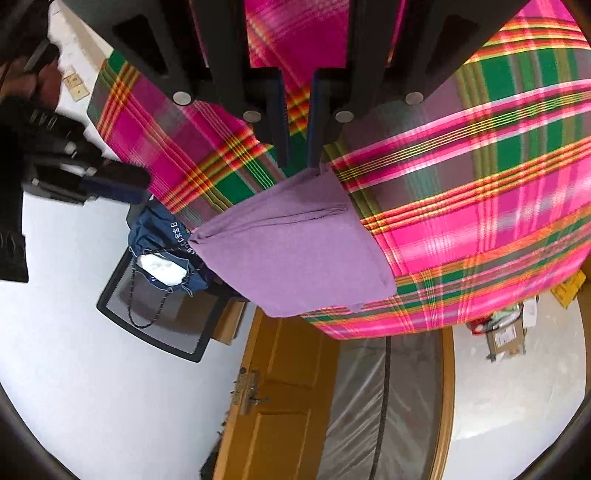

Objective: Fold clothes

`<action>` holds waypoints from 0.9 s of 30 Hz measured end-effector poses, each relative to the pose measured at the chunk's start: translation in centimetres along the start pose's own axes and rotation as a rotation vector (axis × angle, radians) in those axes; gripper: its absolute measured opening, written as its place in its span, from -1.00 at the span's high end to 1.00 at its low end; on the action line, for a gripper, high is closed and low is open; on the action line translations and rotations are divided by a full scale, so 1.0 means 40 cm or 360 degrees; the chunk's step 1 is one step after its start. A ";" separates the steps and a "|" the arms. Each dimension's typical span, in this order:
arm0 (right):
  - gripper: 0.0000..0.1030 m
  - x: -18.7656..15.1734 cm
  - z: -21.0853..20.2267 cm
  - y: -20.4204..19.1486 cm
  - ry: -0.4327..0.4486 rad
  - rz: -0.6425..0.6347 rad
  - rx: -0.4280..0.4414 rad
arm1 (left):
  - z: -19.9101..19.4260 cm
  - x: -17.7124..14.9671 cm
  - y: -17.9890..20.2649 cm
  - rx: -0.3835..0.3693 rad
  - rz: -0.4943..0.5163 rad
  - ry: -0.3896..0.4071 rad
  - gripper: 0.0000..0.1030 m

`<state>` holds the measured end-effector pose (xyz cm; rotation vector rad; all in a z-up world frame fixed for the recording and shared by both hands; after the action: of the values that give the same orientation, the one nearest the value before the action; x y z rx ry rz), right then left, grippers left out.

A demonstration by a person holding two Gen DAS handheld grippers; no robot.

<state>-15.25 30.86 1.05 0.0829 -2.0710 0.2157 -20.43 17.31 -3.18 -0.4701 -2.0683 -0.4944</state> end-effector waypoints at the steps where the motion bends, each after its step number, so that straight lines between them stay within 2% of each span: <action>1: 0.49 0.003 -0.023 0.012 0.0008 0.0000 -0.0013 | -0.015 0.002 0.002 0.0002 0.0014 0.0010 0.83; 7: 0.42 0.019 -0.157 0.034 0.0096 -0.0045 -0.0111 | -0.101 0.009 0.013 0.0017 0.0059 0.0065 0.83; 9: 0.23 0.022 -0.182 0.023 0.0119 -0.0060 -0.0119 | -0.129 0.010 0.023 0.0023 0.0075 0.0089 0.83; 10: 0.20 0.022 -0.195 0.012 0.0131 -0.0070 -0.0120 | -0.143 0.010 0.028 0.0028 0.0086 0.0103 0.83; 18: 0.18 0.001 -0.230 -0.096 0.0182 -0.0172 -0.0134 | -0.238 0.009 0.043 0.0038 0.0047 0.0205 0.83; 24: 0.18 -0.012 -0.232 -0.135 0.0205 -0.0142 -0.0151 | -0.284 -0.005 0.032 0.0081 0.0008 0.0240 0.82; 25: 0.18 -0.011 -0.231 -0.137 0.0208 -0.0140 -0.0159 | -0.293 -0.006 0.031 0.0088 0.0004 0.0249 0.81; 27: 0.18 -0.009 -0.231 -0.143 0.0220 -0.0142 -0.0179 | -0.311 -0.006 0.028 0.0102 -0.0003 0.0284 0.67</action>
<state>-6.28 26.96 5.78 0.0892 -1.9328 0.0488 -11.02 11.80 2.89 -0.3725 -1.9073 -0.4528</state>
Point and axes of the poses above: each gripper's, at about its wrist camera, not at the fingertips, and z roughly the way its jaws point, y to its right, x to its top, the point moved 5 cm from there along z, roughly the way its jaws point, and after that the axes turned 14 degrees about y, right-handed, at the moved point
